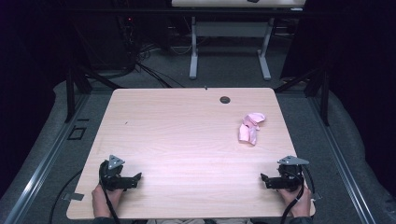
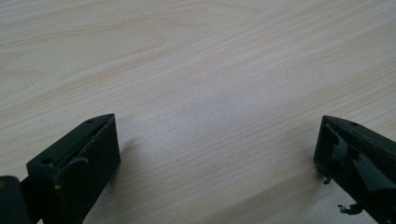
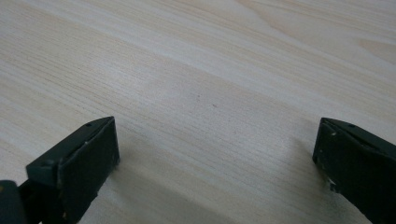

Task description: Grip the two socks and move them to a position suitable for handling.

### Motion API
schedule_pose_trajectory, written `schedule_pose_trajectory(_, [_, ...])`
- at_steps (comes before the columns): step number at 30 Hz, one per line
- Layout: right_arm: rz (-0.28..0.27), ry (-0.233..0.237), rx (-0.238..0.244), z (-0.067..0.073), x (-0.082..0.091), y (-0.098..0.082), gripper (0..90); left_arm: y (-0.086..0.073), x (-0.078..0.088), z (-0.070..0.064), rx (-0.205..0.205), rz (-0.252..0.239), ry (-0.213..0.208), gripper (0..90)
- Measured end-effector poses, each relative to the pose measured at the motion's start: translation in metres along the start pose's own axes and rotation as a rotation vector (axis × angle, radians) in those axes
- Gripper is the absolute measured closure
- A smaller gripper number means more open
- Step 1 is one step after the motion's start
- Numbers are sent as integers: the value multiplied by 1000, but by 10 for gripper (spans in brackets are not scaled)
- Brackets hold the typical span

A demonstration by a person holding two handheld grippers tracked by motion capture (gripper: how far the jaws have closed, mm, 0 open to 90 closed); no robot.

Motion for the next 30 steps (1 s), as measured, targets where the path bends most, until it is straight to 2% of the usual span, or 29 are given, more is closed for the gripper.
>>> schedule_pose_trajectory(14, [-1, 0, -8, 0, -1, 1, 0, 0, 0, 0, 3, 0, 4, 2])
schedule_pose_trajectory(19, [15, -4, -21, -1, 0, 2, 0, 0, 0, 1, 2, 0, 4, 2])
schedule_pose_trajectory(21, [-2, 47, -56, -3, 3, 6, 0, 0, 0, 1, -1, 0, 7, 4])
schedule_pose_trajectory(22, [-2, 47, -56, -3, 3, 6, 0, 0, 0, 1, -1, 0, 7, 4])
schedule_pose_trajectory(27, [-37, 65, -31, -8, 14, 24, 0, 0, 0, 1, -1, 0, 7, 4])
schedule_pose_trajectory(28, [-45, 71, -13, -10, 17, 33, 0, 0, 0, 1, 0, 0, 7, 4])
schedule_pose_trajectory(29, [-45, 71, -13, -10, 17, 33, 0, 0, 0, 1, -1, 0, 7, 4])
schedule_pose_trajectory(30, [-52, 68, 15, -11, 19, 44, 0, 0, 0, 1, 0, 0, 6, 4])
Point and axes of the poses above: each handheld gripper's, and its own axes: x roughly backward along the jaws, y roughly out of its top, z roughly to its left, the point moved 7 cm from there along -x, roughly forward along the jaws, and after that the axes turned 14 degrees about z, right-handed, at the moved point
